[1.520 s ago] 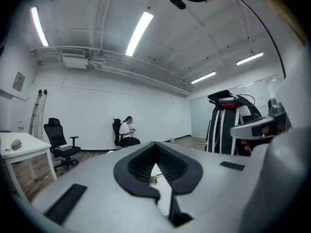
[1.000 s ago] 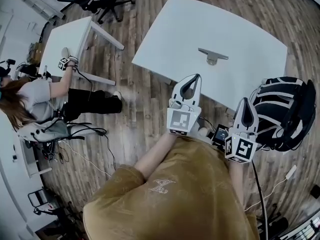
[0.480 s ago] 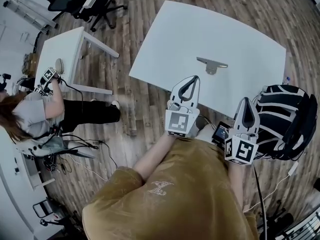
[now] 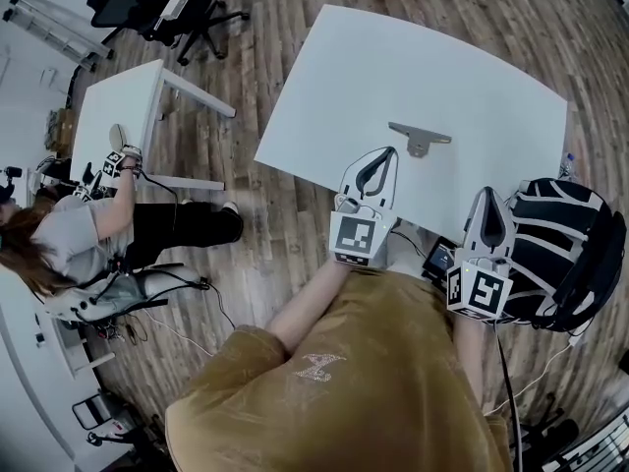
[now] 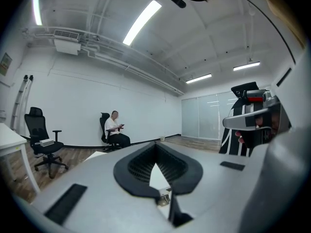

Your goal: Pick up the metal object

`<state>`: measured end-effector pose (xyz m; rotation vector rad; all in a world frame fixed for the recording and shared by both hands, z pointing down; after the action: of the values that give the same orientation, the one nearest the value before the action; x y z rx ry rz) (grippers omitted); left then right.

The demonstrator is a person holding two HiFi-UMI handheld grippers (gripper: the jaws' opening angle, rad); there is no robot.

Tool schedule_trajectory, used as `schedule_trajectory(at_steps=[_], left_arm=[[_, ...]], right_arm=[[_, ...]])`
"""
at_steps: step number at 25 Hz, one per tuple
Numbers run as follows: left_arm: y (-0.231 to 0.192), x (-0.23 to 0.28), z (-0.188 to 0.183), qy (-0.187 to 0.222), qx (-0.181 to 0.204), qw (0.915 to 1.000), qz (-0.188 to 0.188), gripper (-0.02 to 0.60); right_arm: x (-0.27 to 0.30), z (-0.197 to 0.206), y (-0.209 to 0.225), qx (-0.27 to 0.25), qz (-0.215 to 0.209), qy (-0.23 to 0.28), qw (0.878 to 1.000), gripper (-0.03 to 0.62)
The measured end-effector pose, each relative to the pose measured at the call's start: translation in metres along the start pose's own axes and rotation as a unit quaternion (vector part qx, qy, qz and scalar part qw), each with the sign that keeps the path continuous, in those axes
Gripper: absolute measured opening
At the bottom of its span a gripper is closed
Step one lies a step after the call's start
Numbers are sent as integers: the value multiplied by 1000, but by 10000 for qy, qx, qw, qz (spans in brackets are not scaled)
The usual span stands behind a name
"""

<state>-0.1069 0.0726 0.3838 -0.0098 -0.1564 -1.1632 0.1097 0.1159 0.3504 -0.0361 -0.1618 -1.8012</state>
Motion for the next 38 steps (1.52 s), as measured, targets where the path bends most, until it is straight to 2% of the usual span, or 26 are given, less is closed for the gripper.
schedule_trajectory(at_steps=[5,9,12,14,17,22,26,31,35,38], left_arm=[[-1,24,8,-203,-13,9998,53,5],[2,43,22,-424,-304,9985,179,5],[4,59,37,-761,-395,9961,230,6],[4,68,45,-950,-587,9935,241,5],[3,80,49,-1081,-943,9895,189,6],[-2,90,53,-1191,-1073,9870,150,6],[-10,100,69,-1332,-1605,9775,301,6],[-8,105,97,-1862,-1889,9632,437,6],[-5,109,116,-2165,-2095,9527,408,5],[-5,108,129,-2389,-2337,9417,391,6]], right_arm=[[23,-3,10,73,-26,-5,10000,9],[38,-1,19,177,-82,-102,9998,9],[53,0,26,255,-111,-136,9995,9],[63,1,32,345,-132,-186,9991,8],[77,4,36,418,-237,-267,9985,9],[91,16,32,411,-267,-482,9976,9],[102,30,35,362,-109,-671,9970,9],[110,51,37,488,8,-993,9939,9],[116,62,38,627,29,-1174,9911,8],[115,69,34,655,12,-1311,9892,8]])
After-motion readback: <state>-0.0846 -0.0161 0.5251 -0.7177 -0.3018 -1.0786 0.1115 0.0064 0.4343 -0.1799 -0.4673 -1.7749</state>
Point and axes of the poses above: the fingertips, and each gripper's own axes: x forward along the fingers, y to its right, z out of its underside, the point moved 8 cm from there along -x, backward along the fingers, and after that the axes turned 5 degrees about x, right-handed, at the moved point
